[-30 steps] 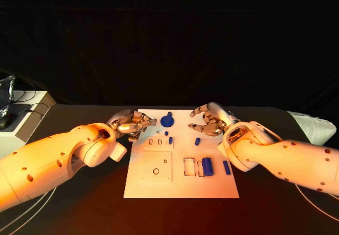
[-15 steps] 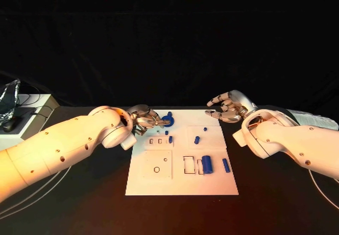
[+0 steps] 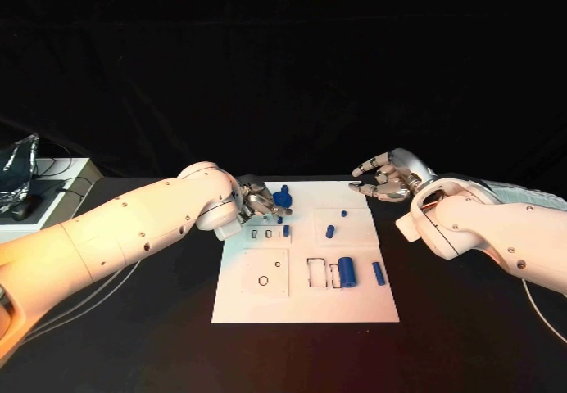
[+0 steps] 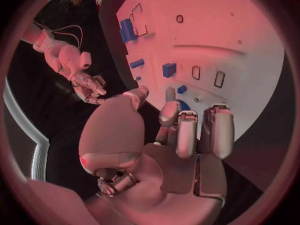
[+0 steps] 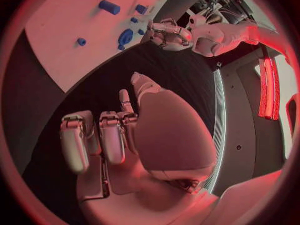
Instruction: Assemble the parts on the task board
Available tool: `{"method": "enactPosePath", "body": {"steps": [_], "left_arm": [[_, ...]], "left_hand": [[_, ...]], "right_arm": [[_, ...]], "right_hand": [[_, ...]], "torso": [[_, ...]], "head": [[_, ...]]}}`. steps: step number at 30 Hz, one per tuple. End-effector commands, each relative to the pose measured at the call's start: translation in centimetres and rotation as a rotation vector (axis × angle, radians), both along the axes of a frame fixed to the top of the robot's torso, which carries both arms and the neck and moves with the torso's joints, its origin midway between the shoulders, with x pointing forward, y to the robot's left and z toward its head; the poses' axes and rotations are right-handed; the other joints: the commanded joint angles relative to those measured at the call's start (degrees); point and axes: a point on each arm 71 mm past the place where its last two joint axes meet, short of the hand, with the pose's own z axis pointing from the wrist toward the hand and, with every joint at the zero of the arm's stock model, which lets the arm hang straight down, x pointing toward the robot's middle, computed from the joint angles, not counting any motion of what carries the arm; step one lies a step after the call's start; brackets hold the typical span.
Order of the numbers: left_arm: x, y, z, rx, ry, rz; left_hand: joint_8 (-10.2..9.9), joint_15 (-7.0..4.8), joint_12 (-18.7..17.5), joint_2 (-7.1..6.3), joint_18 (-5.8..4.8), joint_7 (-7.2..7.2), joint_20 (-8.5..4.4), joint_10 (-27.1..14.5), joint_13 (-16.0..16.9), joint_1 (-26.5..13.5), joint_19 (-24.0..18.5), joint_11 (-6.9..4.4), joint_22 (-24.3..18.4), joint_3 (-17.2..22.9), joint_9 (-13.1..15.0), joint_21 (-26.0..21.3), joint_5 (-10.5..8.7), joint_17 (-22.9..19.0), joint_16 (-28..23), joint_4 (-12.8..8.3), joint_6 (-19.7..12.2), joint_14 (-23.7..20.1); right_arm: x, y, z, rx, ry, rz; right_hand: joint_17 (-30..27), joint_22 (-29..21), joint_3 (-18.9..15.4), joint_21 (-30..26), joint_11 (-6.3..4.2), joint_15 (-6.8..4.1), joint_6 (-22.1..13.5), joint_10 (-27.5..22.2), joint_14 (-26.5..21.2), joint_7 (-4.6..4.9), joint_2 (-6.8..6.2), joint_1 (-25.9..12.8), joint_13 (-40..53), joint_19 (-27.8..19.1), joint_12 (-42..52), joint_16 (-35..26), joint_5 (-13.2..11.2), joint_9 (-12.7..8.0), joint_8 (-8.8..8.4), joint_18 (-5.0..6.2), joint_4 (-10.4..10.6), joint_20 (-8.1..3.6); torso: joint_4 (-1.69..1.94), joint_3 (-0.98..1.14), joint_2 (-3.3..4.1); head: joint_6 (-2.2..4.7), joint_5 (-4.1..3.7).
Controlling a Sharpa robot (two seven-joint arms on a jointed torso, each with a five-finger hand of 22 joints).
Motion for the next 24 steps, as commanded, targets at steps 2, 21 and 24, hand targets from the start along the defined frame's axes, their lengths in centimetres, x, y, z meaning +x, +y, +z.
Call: {"method": "enactPosePath", "body": {"steps": [2, 21, 24], "left_arm": [[0.2, -0.4, -0.2, 0.133, 0.04, -0.028], [0.7, -2.0, -0.3, 0.214, 0.06, -0.083], [0.7, -2.2, -0.3, 0.215, 0.064, -0.091]], "left_hand": [[0.39, -0.3, 0.24, 0.36, -0.59, -0.37, 0.0, 0.17, 0.07, -0.32, 0.47, 0.0, 0.9, -0.27, 0.11, 0.34, -0.05, 15.06, 0.37, 0.09, -0.19, 6.06], [0.72, -0.35, 0.1, -0.18, -0.65, -0.48, -0.09, -0.09, -0.14, -1.21, 0.62, -0.08, 1.21, -1.17, 0.7, 0.45, -0.1, 15.06, 0.37, 0.11, -0.19, 6.06], [0.81, -0.37, -0.07, -0.08, -0.67, -0.52, -0.1, -0.27, -0.43, -1.33, 0.65, -0.11, 1.29, -1.24, 0.81, 0.47, -0.1, 15.06, 0.37, 0.11, -0.1, 6.06]], "right_arm": [[0.0, 0.0, -0.2, -0.011, 0.024, 0.01], [0.1, 0.1, -0.2, -0.019, 0.027, 0.005], [0.1, 0.2, -0.2, -0.019, 0.027, 0.006]], "right_hand": [[13.72, 15.06, 0.38, 0.35, -0.35, -0.52, -0.2, 4.19, 5.72, -0.17, -0.25, -0.46, 13.52, 6.01, 0.01, 0.06, 0.3, 0.09, 0.29, 0.05, 0.06, -0.47], [13.69, 15.06, 0.39, 0.35, -0.35, -0.52, -0.26, 4.18, 5.72, -0.17, -0.3, -0.53, 13.52, 6.01, 0.01, 0.04, 0.32, 0.11, 0.32, 0.05, 0.08, -0.48], [13.69, 15.06, 0.39, 0.35, -0.35, -0.52, -0.26, 4.18, 5.72, -0.17, -0.3, -0.53, 13.52, 6.01, 0.01, 0.04, 0.32, 0.11, 0.32, 0.05, 0.08, -0.48]], "torso": [[-0.18, -0.07, 0.08], [0.24, -0.58, 0.31], [0.23, -0.66, 0.35]], "head": [[-0.15, 0.05], [-0.82, -0.66], [-0.81, -0.68]]}}
